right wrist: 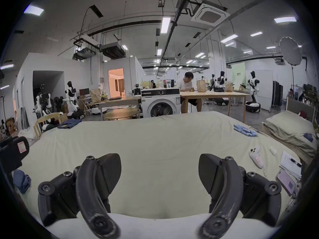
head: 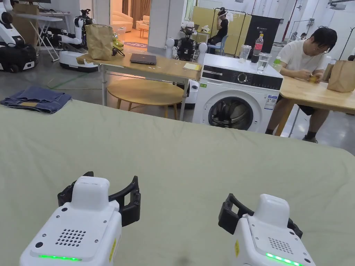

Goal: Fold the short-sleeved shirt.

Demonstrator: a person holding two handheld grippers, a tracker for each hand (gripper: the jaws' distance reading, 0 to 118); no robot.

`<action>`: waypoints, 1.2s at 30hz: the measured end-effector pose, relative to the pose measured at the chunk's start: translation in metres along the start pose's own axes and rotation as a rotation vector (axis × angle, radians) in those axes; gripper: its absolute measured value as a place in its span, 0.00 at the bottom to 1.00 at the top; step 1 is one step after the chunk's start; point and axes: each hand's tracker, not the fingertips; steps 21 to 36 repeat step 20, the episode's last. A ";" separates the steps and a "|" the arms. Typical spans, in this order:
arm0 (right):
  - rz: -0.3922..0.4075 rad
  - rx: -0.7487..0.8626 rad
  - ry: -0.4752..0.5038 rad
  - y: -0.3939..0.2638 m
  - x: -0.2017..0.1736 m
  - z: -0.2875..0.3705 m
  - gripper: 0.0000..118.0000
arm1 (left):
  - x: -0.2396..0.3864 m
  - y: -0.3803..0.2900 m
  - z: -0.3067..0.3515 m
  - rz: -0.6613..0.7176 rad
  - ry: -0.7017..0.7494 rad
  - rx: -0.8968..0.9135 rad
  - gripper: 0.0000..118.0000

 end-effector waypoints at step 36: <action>-0.026 -0.113 0.046 0.002 0.011 -0.013 0.80 | -0.004 -0.007 -0.003 -0.058 -0.021 -0.026 0.71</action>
